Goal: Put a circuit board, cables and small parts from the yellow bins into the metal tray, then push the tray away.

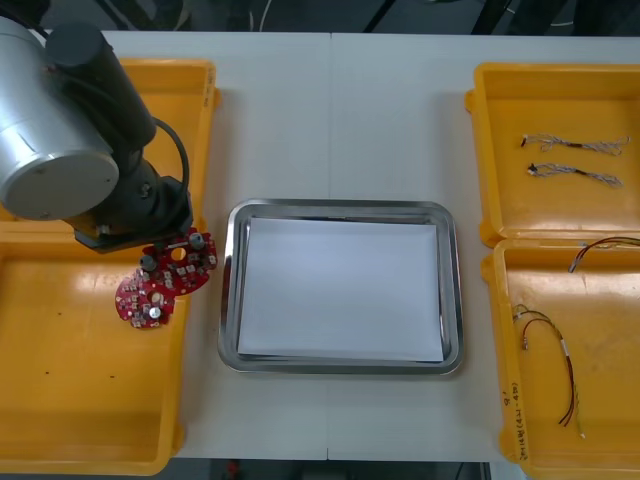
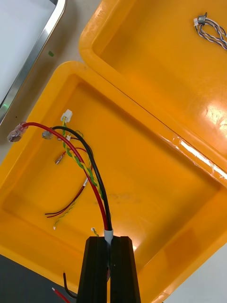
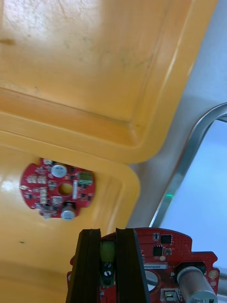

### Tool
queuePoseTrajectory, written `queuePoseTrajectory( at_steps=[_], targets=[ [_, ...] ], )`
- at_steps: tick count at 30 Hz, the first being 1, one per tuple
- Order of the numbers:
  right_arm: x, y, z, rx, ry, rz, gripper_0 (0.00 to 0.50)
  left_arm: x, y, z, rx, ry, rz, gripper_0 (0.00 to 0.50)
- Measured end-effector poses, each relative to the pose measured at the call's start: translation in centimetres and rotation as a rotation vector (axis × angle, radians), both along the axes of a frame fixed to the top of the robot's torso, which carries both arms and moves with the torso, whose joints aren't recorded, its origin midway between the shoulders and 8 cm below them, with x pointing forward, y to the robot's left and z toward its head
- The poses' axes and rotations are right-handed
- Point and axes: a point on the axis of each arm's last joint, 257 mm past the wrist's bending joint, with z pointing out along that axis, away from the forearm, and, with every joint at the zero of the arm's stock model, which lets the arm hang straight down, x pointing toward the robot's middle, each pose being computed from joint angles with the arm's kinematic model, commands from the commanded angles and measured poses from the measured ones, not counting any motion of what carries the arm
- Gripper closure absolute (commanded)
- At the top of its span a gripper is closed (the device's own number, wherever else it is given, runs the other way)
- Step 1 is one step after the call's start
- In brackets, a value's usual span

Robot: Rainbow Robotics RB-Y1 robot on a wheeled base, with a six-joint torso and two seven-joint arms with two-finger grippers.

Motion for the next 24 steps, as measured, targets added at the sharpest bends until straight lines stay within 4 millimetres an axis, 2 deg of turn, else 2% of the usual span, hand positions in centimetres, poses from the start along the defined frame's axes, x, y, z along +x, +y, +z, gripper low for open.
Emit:
queuePoseTrajectory(
  at_steps=[4,8,17,24],
  targets=[
    [0.0,0.0,0.0,0.000,0.001,0.001,0.500,0.3,-2.1,-0.8,-0.032,-0.027,0.049,0.498],
    [0.0,0.0,0.0,-0.001,0.001,0.001,0.500,0.5,-4.0,-1.9,-0.025,-0.050,0.020,0.496],
    [0.0,0.0,0.0,-0.002,0.001,0.000,0.500,-0.4,-8.0,-4.5,-0.021,-0.060,-0.051,0.495],
    [0.0,0.0,0.0,-0.002,0.001,0.000,0.500,-1.3,-10.2,-6.8,-0.073,-0.059,0.022,0.496]
  ],
)
